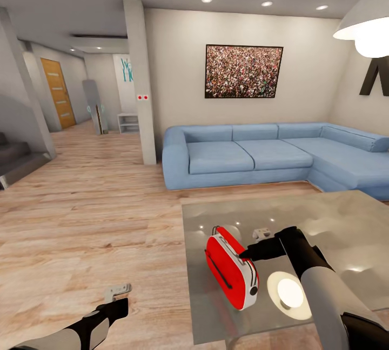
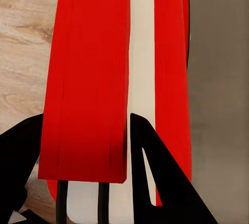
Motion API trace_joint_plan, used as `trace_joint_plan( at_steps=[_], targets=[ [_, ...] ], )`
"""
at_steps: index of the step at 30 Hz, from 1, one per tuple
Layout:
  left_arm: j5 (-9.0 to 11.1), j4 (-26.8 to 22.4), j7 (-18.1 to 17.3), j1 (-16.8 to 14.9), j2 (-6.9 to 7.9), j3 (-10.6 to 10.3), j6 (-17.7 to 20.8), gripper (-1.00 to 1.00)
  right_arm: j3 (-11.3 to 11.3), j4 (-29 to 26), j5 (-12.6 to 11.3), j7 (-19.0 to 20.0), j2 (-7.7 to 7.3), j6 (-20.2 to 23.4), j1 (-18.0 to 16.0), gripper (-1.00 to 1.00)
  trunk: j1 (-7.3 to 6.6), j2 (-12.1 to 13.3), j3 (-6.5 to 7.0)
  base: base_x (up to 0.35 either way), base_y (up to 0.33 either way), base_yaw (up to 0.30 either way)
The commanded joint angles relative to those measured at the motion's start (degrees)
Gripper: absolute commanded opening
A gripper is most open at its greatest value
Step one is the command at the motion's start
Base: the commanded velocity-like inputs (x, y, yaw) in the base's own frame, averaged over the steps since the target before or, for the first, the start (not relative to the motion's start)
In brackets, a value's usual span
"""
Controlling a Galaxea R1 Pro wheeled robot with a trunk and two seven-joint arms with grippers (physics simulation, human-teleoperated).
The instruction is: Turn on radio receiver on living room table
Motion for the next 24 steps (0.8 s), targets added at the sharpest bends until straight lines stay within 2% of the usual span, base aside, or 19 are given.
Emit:
trace_joint_plan(
  at_steps=[1,7,24],
  targets=[
    [0.00,0.00,0.00,-0.01,-0.01,0.00,0.00,-1.00,0.12,0.00,1.66,-2.01,0.04,-1.01,0.02,-1.00,0.01,0.01,-0.02,0.000,0.000,0.000],
    [-0.01,0.00,0.00,-0.01,-0.02,0.00,0.00,-1.00,0.08,0.00,1.60,-3.15,0.28,-1.03,0.04,-1.00,0.01,0.01,-0.02,0.000,0.000,0.000],
    [-0.06,0.00,0.00,-0.01,-0.02,0.00,0.00,-1.00,0.12,0.00,1.64,-3.37,0.65,-1.02,0.03,-1.00,0.01,0.01,-0.02,0.000,0.000,0.000]
  ],
)
